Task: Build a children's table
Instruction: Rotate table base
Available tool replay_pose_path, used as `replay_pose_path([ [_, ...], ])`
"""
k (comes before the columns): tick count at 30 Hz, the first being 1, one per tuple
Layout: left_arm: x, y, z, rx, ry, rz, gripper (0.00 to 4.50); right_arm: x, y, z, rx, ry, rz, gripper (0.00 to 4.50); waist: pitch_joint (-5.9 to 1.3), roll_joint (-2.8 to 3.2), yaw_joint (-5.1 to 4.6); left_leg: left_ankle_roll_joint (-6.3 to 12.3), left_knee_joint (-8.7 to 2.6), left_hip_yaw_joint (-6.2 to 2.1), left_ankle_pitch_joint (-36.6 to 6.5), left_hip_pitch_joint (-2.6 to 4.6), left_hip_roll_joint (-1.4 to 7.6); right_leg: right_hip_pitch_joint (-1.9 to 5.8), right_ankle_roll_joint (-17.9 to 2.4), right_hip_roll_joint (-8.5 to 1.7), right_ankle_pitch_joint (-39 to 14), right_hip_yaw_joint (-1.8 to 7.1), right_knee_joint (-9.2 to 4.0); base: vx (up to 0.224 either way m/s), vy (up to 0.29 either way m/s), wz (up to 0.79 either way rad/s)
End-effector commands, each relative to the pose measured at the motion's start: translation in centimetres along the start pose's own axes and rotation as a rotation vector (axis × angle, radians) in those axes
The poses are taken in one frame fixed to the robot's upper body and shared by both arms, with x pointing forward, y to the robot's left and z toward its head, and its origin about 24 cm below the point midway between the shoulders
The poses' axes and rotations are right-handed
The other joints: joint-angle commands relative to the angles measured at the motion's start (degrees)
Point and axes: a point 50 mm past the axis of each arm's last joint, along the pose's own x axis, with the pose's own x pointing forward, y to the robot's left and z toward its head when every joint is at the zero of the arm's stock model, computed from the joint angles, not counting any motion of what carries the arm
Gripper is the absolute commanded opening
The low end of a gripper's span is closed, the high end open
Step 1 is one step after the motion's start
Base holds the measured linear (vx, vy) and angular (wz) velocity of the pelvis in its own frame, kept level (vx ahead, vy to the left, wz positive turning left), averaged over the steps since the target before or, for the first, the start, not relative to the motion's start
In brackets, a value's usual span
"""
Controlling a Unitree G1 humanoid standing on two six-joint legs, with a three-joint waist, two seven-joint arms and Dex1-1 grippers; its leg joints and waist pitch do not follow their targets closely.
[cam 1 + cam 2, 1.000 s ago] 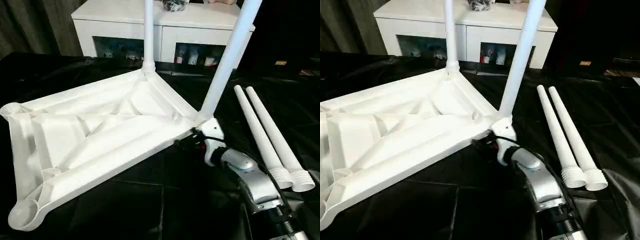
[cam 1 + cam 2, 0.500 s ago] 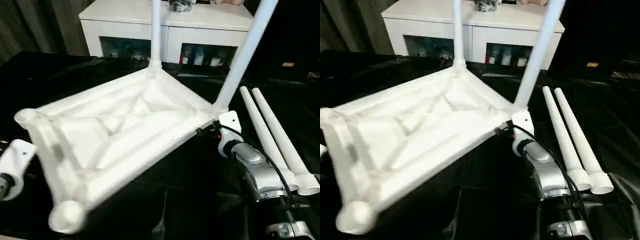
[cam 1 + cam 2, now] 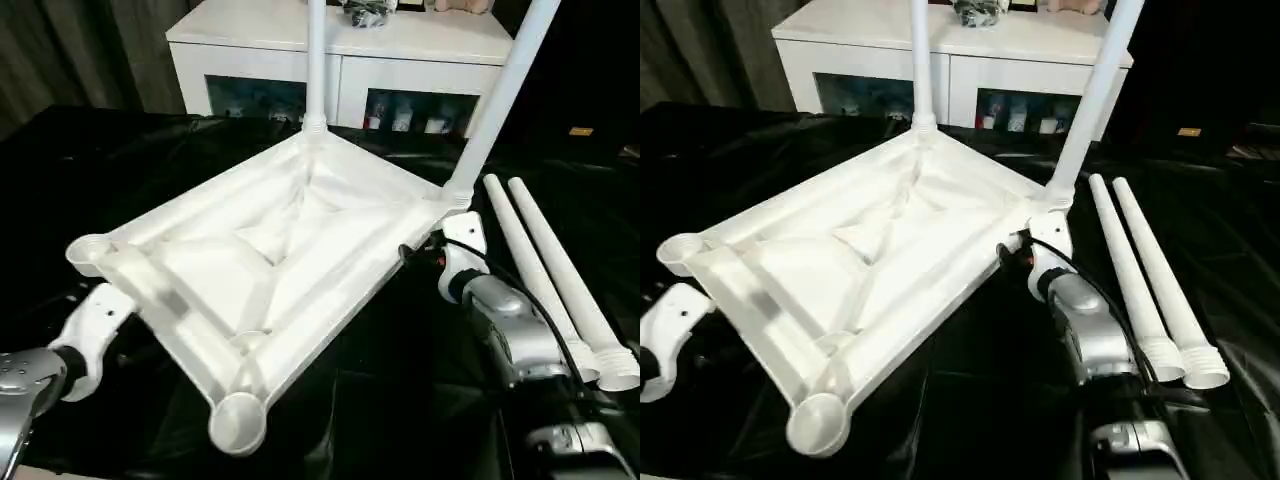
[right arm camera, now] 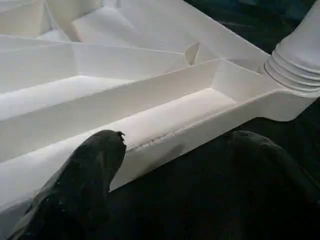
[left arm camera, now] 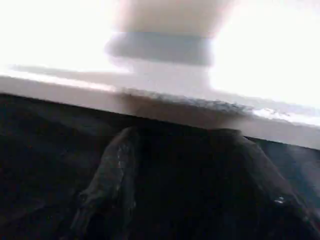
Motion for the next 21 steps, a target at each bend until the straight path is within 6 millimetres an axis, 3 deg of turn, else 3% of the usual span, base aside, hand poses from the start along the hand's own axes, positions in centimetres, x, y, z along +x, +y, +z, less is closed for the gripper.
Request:
replay_pose_path([
  [1, 1.4, -3.4, 1.0, 0.041, -0.056, -0.236, 2.64, 0.7, 1.7, -1.3, 0.004, 0.057, 0.098, 3.86, -2.69, 0.71, -0.59, -1.67, -4.99, -1.65, -14.57, 1.40, 3.00, 0.96, -10.35, -3.47, -12.14, 2.57, -4.15, 0.000, 0.000, 0.00],
  [2, 1.5, -3.6, 1.2, 0.046, -0.065, -0.253, 2.64, 0.8, 1.9, -1.3, 0.007, 0.054, 0.111, 3.86, -2.69, 0.64, -0.56, -1.74, -4.99, -1.62, -15.06, 1.49, 3.06, 0.90, -10.35, -3.49, -12.55, 2.55, -4.22, 0.000, 0.000, 0.00],
  [3, 2.0, -4.2, 2.0, 0.072, -0.096, -0.287, 2.64, 1.3, 2.6, -1.0, 0.011, 0.046, 0.155, 3.86, -2.62, 0.07, -0.72, -1.77, -5.06, -1.59, -15.69, 1.54, 3.10, 0.88, -10.40, -3.38, -13.06, 2.52, -4.23, 0.000, 0.000, 0.00],
  [4, 2.2, -4.4, 2.3, 0.084, -0.106, -0.294, 2.64, 1.4, 2.8, -0.9, 0.014, 0.046, 0.168, 3.86, -2.65, 0.44, -0.60, -1.92, -5.05, -1.69, -16.13, 1.66, 3.07, 0.80, -10.63, -3.47, -13.60, 2.52, -4.16, 0.000, 0.000, 0.00],
  [6, 2.5, -4.8, 2.7, 0.092, -0.118, -0.315, 2.64, 1.6, 3.1, -0.7, 0.012, 0.038, 0.190, 3.86, -2.61, 0.48, -0.38, -2.33, -5.02, -1.46, -16.38, 2.07, 3.29, 0.40, -10.88, -3.66, -13.65, 2.68, -4.37, 0.000, 0.000, 0.00],
  [8, 3.1, -5.5, 3.3, 0.110, -0.137, -0.351, 2.64, 1.9, 3.6, -0.3, -0.001, 0.028, 0.227, 3.86, -2.71, 0.24, -0.56, -2.48, -5.17, -1.63, -16.02, 1.60, 3.20, 1.03, -10.66, -3.52, -13.31, 2.52, -4.05, 0.000, 0.000, 0.00],
  [10, 3.7, -5.9, 3.9, 0.119, -0.151, -0.360, 2.64, 2.0, 4.1, -0.1, -0.006, 0.020, 0.258, 3.86, -2.67, 0.25, -0.61, -2.59, -5.06, -1.44, -16.38, 1.87, 3.20, 0.75, -10.34, -3.60, -14.01, 2.65, -4.27, 0.000, 0.000, 0.00],
  [14, 4.4, -6.6, 4.5, 0.144, -0.165, -0.384, 2.64, 2.2, 4.8, 0.0, -0.020, 0.010, 0.305, 3.86, -2.69, 0.09, -0.55, -2.36, -5.03, -1.55, -15.31, 1.57, 3.22, 1.02, -10.05, -3.76, -14.34, 2.63, -4.27, 0.000, 0.000, 0.00],
  [16, 4.8, -7.2, 5.1, 0.155, -0.185, -0.411, 2.64, 2.2, 5.5, 0.1, -0.019, -0.006, 0.348, 3.86, -2.41, 0.11, -0.58, -2.62, -5.12, -1.61, -18.59, 1.92, 3.23, 0.65, -9.46, -3.87, -19.34, 2.70, -4.85, 0.000, 0.000, 0.00],
  [21, 4.8, -7.4, 5.5, 0.161, -0.196, -0.426, 2.64, 1.8, 6.3, 0.2, -0.023, -0.034, 0.403, 3.86, -2.19, 0.11, -0.72, -3.43, -5.47, -2.11, -22.14, 1.86, 3.41, 0.44, -8.00, -4.05, -24.56, 2.66, -5.33, 0.000, 0.000, 0.00],
])
